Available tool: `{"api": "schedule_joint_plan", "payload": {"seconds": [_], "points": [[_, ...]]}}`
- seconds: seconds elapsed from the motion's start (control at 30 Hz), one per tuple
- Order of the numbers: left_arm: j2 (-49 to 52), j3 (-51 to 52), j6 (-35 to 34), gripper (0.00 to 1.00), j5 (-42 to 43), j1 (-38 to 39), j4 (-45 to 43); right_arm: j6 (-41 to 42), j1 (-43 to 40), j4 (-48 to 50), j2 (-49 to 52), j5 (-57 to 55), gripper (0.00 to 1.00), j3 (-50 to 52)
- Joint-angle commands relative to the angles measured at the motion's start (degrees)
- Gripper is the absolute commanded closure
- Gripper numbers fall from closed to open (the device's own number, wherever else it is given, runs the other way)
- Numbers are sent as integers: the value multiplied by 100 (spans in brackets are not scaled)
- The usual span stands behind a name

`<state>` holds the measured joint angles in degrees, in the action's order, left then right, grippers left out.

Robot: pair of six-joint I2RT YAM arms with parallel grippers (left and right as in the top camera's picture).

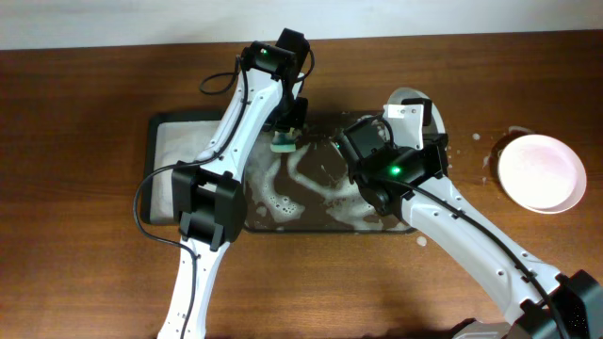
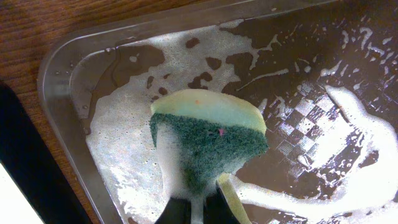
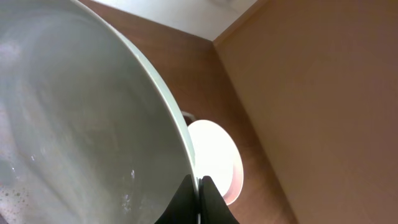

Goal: Clean dirty plates on tray and stack at the side
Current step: 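Tilt the white plate upright and carry it right with right gripper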

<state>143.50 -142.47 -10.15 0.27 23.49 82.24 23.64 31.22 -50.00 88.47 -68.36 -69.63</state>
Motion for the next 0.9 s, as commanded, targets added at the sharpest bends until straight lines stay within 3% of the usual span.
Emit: {"api": "schedule_joint_plan", "payload": {"seconds": [0.0, 0.7, 0.87], "points": [[0, -70, -55, 99, 85, 2, -22, 90, 28, 98, 42, -269, 96, 11], [0, -70, -55, 99, 85, 4, -31, 85, 28, 144, 42, -503, 96, 20], [0, -70, -55, 99, 85, 2, -33, 87, 24, -122, 42, 807, 96, 105]]}}
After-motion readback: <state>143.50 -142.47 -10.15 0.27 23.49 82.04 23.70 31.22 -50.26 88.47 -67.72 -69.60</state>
